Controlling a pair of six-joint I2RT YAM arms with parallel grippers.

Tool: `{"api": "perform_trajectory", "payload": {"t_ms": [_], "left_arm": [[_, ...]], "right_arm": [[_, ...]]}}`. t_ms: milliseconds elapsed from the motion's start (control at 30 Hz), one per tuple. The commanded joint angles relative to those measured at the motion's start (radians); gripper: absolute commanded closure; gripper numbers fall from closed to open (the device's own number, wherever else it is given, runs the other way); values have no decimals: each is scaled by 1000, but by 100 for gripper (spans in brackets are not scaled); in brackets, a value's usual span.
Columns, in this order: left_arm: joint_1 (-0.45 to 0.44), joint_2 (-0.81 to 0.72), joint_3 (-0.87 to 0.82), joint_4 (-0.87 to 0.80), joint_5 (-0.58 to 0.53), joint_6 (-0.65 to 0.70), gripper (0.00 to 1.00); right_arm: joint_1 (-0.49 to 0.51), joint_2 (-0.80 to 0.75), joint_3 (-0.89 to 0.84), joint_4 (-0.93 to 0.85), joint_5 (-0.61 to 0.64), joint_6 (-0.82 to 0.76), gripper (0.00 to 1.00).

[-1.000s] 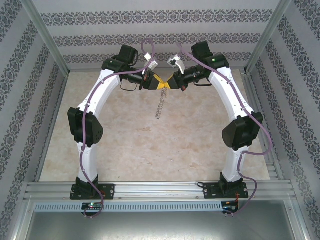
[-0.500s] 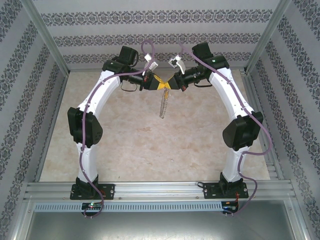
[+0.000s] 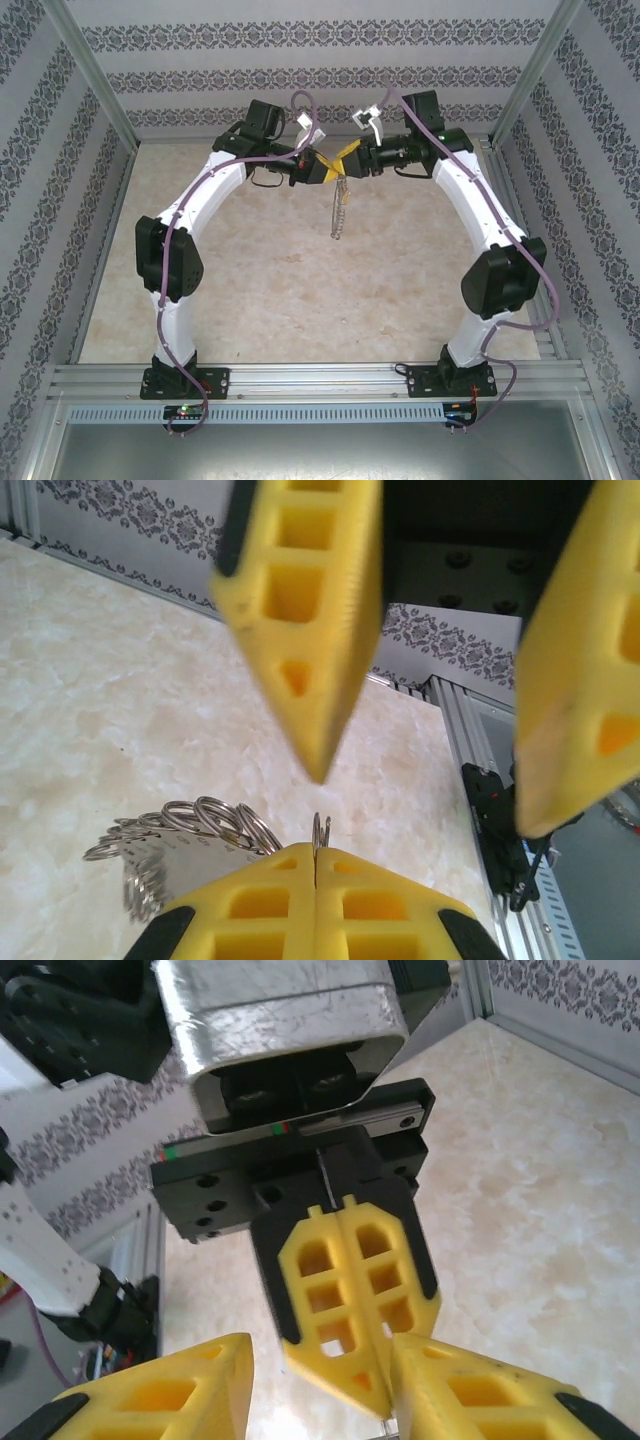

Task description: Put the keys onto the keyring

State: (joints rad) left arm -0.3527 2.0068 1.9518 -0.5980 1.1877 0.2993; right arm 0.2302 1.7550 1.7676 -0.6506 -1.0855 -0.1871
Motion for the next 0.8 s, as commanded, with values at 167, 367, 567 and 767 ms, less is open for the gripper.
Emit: {"api": "perform_trajectory", "payload": {"t_ms": [167, 367, 567, 767], "left_arm": [[-1, -83, -33, 173, -3, -78, 100], [0, -93, -36, 218, 1, -103, 100], [0, -95, -37, 247, 0, -121, 100], [-1, -94, -37, 284, -7, -143, 100]], "right_arm": [[-43, -120, -239, 389, -21, 233, 61], [-43, -117, -305, 544, -6, 348, 64], [-28, -106, -320, 598, -15, 388, 66], [-13, -115, -388, 605, -33, 383, 68]]}}
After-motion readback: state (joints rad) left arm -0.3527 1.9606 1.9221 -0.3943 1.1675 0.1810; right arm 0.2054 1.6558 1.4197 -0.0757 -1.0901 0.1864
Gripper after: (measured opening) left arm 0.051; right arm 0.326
